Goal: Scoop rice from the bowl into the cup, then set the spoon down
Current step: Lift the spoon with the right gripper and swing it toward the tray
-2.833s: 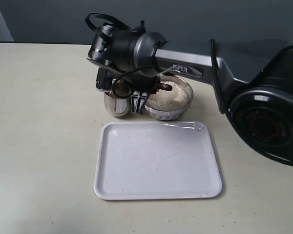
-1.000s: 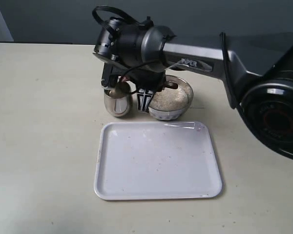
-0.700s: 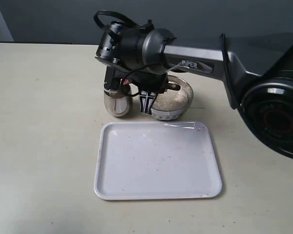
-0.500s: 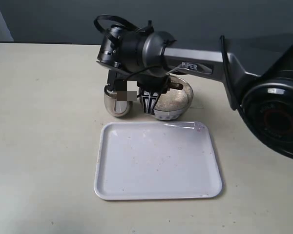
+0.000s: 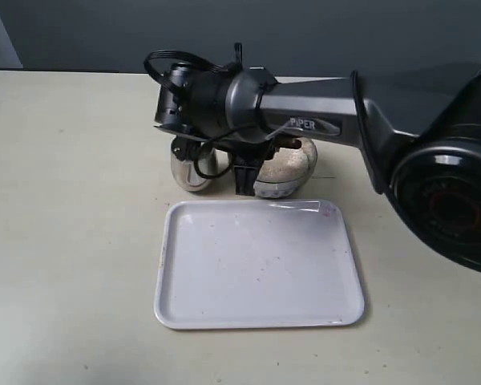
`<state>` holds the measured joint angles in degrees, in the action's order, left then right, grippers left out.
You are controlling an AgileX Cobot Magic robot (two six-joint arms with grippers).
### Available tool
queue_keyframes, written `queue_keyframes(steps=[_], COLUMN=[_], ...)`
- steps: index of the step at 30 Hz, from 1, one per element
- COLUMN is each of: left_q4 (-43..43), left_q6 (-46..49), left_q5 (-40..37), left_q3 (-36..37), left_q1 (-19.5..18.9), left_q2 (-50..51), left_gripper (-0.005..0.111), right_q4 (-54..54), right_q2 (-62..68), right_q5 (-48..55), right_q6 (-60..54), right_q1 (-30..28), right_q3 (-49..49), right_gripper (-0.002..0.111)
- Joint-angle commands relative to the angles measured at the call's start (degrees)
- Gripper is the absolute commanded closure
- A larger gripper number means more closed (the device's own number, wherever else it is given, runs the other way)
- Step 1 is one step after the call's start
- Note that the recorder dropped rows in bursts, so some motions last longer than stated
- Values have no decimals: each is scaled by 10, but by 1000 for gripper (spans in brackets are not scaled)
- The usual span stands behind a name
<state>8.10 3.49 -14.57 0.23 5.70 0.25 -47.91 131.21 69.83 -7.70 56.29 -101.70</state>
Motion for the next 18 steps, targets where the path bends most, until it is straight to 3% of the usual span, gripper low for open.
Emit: queue_keyframes(steps=[1, 18], left_q4=[-1, -1], left_q6=[-4, -4], left_q5=[8, 12], left_q3=[-2, -2], left_q1=[-1, -2], left_q2=[-3, -3], left_gripper=[106, 106], right_q4=[-32, -122], right_q2=[-8, -8], right_q5=[1, -22], right_q6=[15, 97], right_q1=[9, 21], right_q3=[14, 51], right_gripper=[109, 109])
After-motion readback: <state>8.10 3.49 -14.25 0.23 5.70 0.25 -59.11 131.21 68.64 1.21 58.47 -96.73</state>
